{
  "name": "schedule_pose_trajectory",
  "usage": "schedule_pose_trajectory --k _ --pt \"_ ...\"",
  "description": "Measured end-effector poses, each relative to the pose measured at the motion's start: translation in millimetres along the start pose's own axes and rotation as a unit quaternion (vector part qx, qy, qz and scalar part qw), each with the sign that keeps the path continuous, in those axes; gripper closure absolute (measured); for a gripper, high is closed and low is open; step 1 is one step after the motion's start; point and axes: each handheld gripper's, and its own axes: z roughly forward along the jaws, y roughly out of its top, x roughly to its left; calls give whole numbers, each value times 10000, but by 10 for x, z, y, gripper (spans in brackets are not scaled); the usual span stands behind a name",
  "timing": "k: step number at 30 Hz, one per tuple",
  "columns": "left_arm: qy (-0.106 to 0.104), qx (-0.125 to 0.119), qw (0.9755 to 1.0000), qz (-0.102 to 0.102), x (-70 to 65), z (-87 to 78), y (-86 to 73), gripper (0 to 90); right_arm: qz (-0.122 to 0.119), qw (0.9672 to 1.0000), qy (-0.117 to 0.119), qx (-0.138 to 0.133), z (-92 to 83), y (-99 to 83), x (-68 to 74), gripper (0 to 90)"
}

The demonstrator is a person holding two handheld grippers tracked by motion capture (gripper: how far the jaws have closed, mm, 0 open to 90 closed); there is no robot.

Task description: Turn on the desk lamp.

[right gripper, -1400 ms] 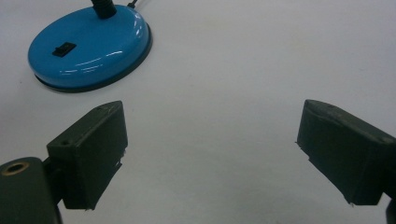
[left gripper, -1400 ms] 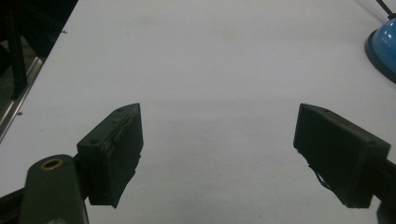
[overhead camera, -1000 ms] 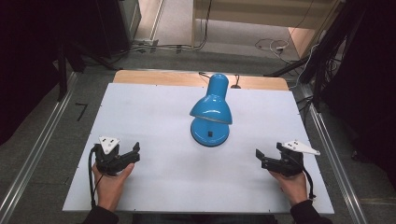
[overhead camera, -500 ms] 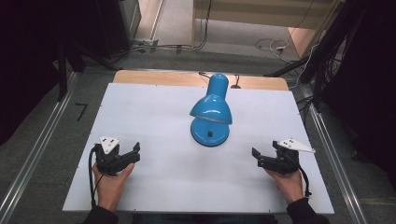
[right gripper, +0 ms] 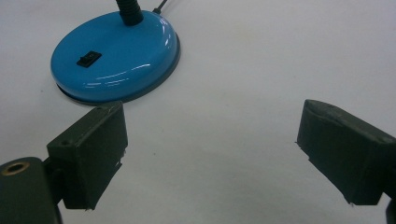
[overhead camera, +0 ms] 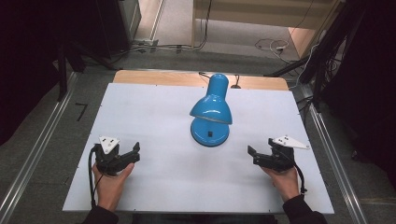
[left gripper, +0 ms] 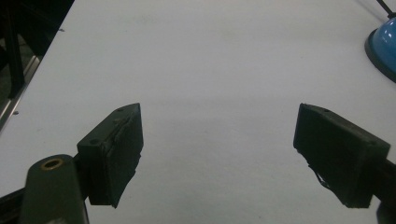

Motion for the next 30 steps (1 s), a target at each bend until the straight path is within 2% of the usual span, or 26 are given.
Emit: schedule_pose_trajectory --k 30 --pt "-5 -13 10000 14 -2 3 0 165 -99 9999 97 27 193 110 152 92"
